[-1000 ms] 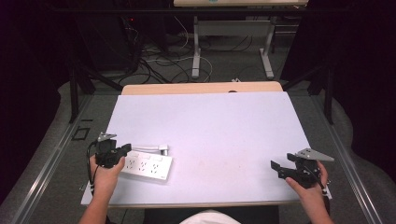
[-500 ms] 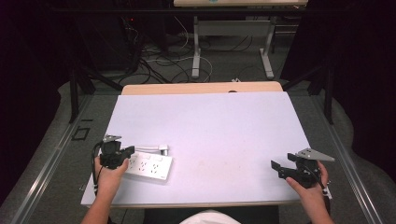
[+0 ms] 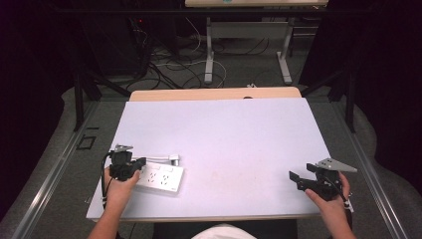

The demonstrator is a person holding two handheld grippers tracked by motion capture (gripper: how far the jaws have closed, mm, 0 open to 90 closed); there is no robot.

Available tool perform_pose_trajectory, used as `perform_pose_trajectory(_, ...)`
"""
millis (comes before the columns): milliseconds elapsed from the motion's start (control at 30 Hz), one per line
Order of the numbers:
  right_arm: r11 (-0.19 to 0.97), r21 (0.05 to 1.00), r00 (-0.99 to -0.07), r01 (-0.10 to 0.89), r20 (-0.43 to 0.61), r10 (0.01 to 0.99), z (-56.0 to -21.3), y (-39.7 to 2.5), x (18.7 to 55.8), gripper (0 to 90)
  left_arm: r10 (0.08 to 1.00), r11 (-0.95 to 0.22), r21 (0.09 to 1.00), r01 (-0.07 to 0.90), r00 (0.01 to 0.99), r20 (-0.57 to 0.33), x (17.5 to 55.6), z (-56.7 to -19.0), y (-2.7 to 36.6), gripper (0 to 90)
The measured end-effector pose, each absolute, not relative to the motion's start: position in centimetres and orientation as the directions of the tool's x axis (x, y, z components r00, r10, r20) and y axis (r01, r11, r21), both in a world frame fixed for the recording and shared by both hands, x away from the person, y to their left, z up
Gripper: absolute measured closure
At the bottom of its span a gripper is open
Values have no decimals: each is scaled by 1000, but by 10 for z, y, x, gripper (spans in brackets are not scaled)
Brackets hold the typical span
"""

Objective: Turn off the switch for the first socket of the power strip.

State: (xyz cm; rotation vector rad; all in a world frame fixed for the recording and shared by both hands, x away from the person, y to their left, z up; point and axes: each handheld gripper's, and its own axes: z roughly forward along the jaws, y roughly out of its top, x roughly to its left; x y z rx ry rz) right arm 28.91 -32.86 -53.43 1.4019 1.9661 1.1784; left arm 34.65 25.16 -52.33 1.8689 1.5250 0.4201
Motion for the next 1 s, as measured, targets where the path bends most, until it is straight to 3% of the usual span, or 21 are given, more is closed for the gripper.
perform_pose_trajectory(1000, 101, 840, -376, 533, 129, 918, -534, -330, 288, 222, 952, -109, 650, 752, 266, -148, 347, -529, 247, 900)
